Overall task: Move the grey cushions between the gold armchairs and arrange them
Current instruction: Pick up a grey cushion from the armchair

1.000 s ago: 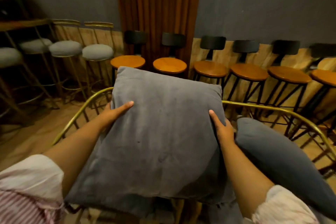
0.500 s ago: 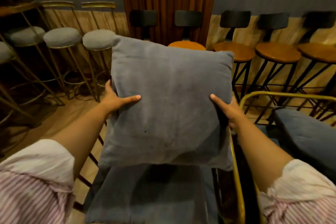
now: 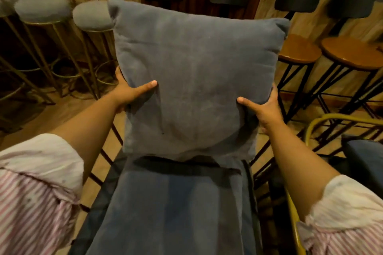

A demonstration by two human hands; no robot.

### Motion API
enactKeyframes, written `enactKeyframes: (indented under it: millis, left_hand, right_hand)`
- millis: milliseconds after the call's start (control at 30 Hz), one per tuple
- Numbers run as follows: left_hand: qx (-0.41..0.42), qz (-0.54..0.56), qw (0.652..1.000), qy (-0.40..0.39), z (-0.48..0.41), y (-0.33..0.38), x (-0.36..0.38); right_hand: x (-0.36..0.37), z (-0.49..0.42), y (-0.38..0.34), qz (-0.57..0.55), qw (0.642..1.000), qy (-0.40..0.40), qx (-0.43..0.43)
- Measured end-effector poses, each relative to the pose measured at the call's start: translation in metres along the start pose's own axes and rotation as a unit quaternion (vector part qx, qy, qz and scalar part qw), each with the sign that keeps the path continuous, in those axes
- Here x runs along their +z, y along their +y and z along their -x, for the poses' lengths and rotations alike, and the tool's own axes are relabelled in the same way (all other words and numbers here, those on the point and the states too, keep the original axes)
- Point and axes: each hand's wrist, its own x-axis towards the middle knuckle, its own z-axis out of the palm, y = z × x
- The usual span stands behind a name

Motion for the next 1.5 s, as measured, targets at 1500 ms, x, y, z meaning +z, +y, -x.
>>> enactKeyframes:
  millis: [1500]
  left_hand:
    - [-0.057,-0.186,0.971,-0.142,0.03,-0.12,0.056]
  right_hand:
    - [0.016,0.083,0.111,0.22,0.96,-0.081,0.155]
